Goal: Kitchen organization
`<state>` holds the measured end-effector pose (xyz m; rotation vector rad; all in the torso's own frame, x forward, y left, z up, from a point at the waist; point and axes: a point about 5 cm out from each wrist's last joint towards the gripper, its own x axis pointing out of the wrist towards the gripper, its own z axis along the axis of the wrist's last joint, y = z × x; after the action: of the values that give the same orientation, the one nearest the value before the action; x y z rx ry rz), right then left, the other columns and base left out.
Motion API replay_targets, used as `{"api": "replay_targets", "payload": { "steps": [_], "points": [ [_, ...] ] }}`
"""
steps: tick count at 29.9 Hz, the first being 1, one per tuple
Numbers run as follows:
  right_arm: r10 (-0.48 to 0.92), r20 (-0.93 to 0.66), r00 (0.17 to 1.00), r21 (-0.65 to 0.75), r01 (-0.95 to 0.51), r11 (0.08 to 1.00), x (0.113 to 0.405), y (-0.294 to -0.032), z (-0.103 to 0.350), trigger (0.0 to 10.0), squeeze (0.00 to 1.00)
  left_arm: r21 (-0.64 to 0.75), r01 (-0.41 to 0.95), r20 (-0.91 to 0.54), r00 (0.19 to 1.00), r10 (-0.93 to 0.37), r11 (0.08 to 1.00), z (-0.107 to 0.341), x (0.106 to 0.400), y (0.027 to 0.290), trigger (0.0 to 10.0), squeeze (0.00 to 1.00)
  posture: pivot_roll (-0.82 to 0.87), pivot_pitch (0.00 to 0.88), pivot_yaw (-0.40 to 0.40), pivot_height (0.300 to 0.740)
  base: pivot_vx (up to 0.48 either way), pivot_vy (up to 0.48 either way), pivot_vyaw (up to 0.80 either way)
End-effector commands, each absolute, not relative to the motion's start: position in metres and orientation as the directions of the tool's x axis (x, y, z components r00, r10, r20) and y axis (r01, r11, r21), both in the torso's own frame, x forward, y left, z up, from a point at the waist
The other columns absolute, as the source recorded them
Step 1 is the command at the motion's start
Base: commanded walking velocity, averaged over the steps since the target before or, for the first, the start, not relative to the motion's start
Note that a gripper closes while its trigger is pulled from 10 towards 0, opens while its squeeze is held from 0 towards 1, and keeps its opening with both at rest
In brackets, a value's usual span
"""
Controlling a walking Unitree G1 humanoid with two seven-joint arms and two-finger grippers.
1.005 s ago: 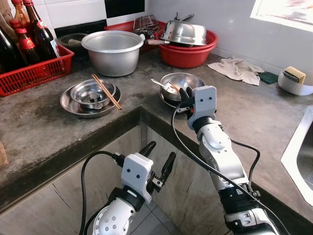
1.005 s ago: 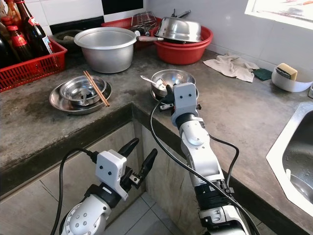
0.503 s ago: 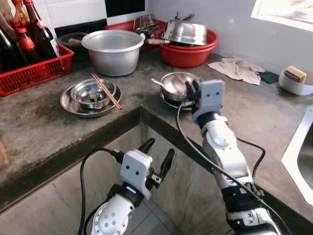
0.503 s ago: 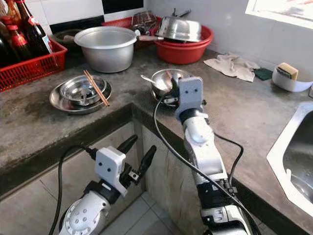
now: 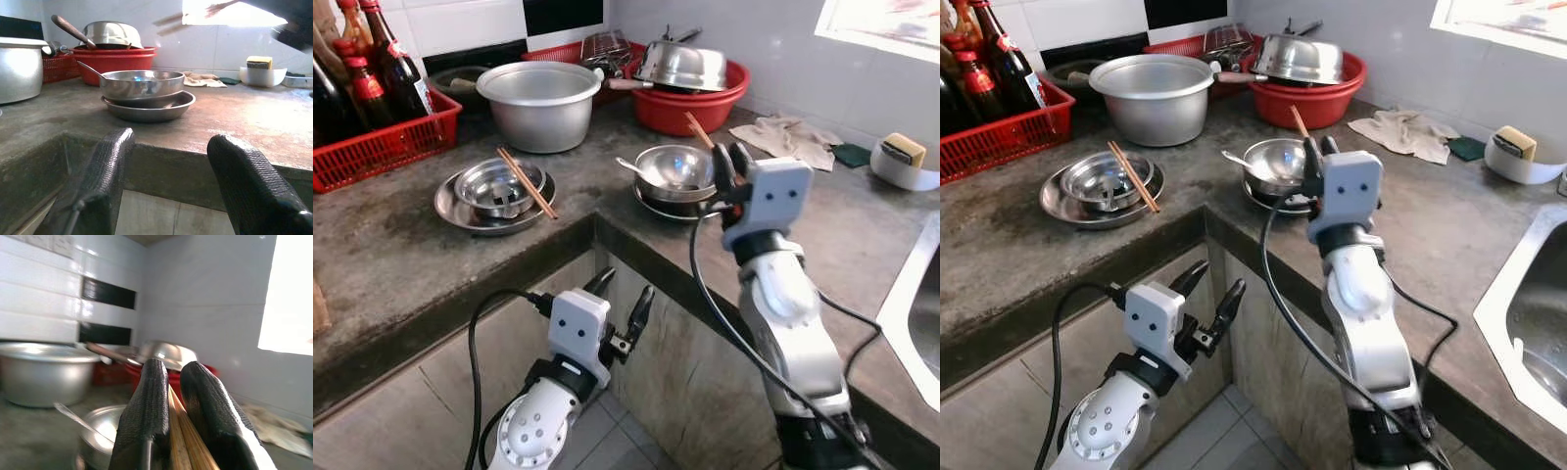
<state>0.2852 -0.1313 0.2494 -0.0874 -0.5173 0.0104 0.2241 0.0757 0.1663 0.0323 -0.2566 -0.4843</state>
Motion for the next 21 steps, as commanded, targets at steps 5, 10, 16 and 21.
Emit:
{"api": "replay_targets", "payload": {
  "steps": [5,10,16,21],
  "points": [
    [-0.076,0.483,0.872,-0.107,0.145,0.984,0.273,-0.151,0.245,10.0,0.0,0.091,0.467,0.222,0.852,-0.475,0.88,0.165,0.225,0.075,10.0,0.0,0.17,0.043,-0.039,0.74,0.0,0.443,-0.79],
    [-0.104,0.463,0.88,-0.122,0.179,0.976,0.266,-0.155,0.237,10.0,0.0,0.09,0.478,0.21,0.849,-0.485,0.874,0.162,0.226,0.073,10.0,0.0,0.16,0.036,-0.028,0.74,0.0,0.454,-0.78],
    [-0.114,0.444,0.889,-0.136,0.193,0.972,0.263,-0.156,0.231,10.0,0.0,0.084,0.486,0.217,0.843,-0.492,0.87,0.162,0.227,0.071,10.0,0.0,0.16,0.03,-0.025,0.74,0.0,0.151,-0.78],
    [-0.117,0.434,0.893,-0.139,0.194,0.971,0.261,-0.155,0.229,10.0,0.0,0.111,0.493,0.2,0.839,-0.505,0.863,0.16,0.227,0.071,10.0,0.0,0.15,0.027,-0.024,0.74,0.0,0.0,-0.78]
  ]
}}
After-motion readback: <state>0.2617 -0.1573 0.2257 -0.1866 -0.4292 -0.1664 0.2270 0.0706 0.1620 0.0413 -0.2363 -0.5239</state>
